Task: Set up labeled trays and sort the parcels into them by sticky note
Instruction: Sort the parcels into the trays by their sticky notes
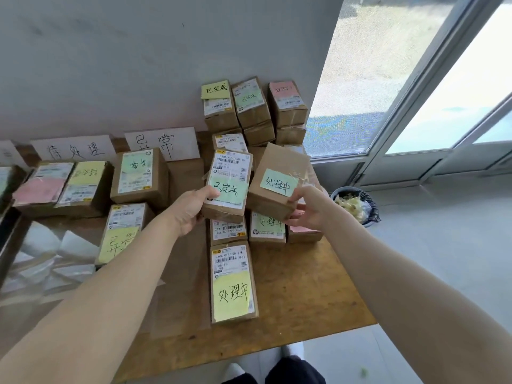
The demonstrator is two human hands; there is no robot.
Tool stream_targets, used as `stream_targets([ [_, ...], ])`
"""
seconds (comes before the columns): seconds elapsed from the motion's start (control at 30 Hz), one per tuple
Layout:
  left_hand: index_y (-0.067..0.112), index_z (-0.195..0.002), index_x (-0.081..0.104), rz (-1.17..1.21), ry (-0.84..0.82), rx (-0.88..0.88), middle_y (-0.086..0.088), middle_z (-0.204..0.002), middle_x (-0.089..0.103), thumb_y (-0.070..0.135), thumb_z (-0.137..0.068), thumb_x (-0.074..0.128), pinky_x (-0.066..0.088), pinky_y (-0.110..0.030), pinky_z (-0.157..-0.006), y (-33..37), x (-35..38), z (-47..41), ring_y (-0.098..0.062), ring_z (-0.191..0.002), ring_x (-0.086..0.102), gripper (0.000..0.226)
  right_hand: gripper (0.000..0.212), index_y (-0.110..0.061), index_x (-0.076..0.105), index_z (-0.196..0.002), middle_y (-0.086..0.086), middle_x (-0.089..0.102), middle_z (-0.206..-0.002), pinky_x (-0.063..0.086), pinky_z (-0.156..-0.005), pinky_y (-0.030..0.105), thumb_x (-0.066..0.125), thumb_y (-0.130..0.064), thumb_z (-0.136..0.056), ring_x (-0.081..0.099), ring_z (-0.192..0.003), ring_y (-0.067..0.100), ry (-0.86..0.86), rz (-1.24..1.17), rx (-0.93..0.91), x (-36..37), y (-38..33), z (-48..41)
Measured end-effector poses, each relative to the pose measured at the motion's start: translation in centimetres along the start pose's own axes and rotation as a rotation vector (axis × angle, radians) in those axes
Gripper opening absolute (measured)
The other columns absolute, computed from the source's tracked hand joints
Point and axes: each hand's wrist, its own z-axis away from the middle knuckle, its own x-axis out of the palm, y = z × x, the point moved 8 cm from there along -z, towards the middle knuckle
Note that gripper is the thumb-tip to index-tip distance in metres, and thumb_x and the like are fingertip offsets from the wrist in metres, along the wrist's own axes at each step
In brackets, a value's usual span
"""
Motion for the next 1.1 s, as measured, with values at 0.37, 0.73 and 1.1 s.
stream_targets([
  [0.37, 0.012, -0.099, 0.068, -0.03, -0.039, 0.006, -0.011, -0.102, 0.072, 0.021, -0.088, 0.054, 0.037, -0.034, -0.082, -0.9, 0.2, -0.3, -0.021, -0.092, 0.06, 0.021, 0.032, -0.016, 0.056, -0.106, 0.009, 0.057, -0.091, 0.05, -0.065, 0.033, 0.052, -0.002, -0.077, 0.057, -0.071, 0.025, 0.032, 0.044, 0.032, -0.8, 0.1, 1.2],
  [0.73, 0.013, -0.109, 0.064, 0.03, -0.079, 0.162, -0.001, -0.092, 0.073, 0.021, -0.091, 0.052, 0.032, -0.025, -0.059, 2.3, 0.0, 2.6, -0.011, -0.074, 0.056, 0.023, 0.052, -0.021, 0.051, -0.128, 0.011, 0.056, -0.102, 0.05, -0.067, 0.034, 0.063, -0.011, -0.079, 0.057, -0.087, 0.026, -0.06, -0.01, -0.161, 0.9, -3.2, 4.7],
  [1.1, 0.017, -0.107, 0.064, 0.118, 0.061, 0.282, -0.007, -0.105, 0.069, 0.022, -0.089, 0.056, 0.033, -0.028, -0.063, 5.0, -5.6, 7.3, -0.018, -0.092, 0.053, 0.02, 0.041, -0.019, 0.055, -0.12, 0.009, 0.059, -0.105, 0.049, -0.088, 0.036, 0.059, -0.003, -0.082, 0.057, -0.089, 0.024, -0.275, 0.007, -0.278, 8.0, -5.5, 7.3],
])
